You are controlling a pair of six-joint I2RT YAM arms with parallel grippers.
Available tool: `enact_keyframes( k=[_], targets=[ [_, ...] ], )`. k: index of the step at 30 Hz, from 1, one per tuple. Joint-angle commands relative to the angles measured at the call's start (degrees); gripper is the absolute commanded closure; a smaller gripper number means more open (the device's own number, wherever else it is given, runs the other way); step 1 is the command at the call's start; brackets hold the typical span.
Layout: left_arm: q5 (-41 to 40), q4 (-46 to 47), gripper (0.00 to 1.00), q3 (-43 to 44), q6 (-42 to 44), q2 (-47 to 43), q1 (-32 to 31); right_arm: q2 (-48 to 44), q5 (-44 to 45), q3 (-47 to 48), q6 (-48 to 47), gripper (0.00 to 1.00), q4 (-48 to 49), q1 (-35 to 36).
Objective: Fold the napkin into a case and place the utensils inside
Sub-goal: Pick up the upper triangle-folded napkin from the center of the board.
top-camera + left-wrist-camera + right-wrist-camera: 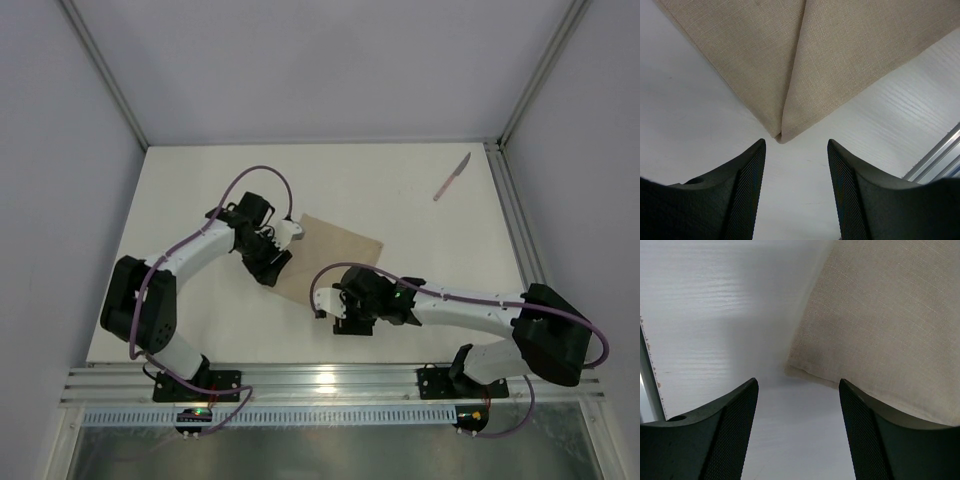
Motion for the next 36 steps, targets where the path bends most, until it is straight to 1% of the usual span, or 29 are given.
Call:
enact_keyframes(
  k=[1,14,17,18,22,26,30,36],
  targets=[
    [2.6,1.0,0.45,-0.7,0.1,-1.9,0.1,1.3,0.8,-0.6,-5.4,0.30,4.7,0.2],
    [4.3,-1.0,0.45,0.1,0.8,-1.4,1.6,9.5,1.7,-0.3,-7.2,0.31,5.5,1.3],
    [5.1,-1.6,0.45,0.3,1.1,-1.4,2.1,11.5,1.4,0.9,-7.0,0.37,3.1,1.3],
    [5.4,-1.9,0.45,0.4,1.1,-1.4,2.3,11.8,1.5,1.3,-6.6,0.42,1.9,1.4],
    [7.1,-4.0,0.45,0.8,1.9,-2.5,2.7,11.3,2.2,1.5,-5.5,0.56,0.2,1.4],
    [8.5,-5.4,0.45,1.6,2.8,-3.6,2.9,11.1,2.0,2.1,-4.8,0.54,-1.4,1.4],
    [9.3,-6.6,0.45,2.5,3.2,-3.9,3.0,10.8,2.2,2.5,-3.6,0.53,-5.6,1.4],
    [9.8,-7.0,0.45,3.1,3.2,-4.0,3.0,12.1,2.1,2.6,-3.8,0.52,-4.3,1.3]
  ],
)
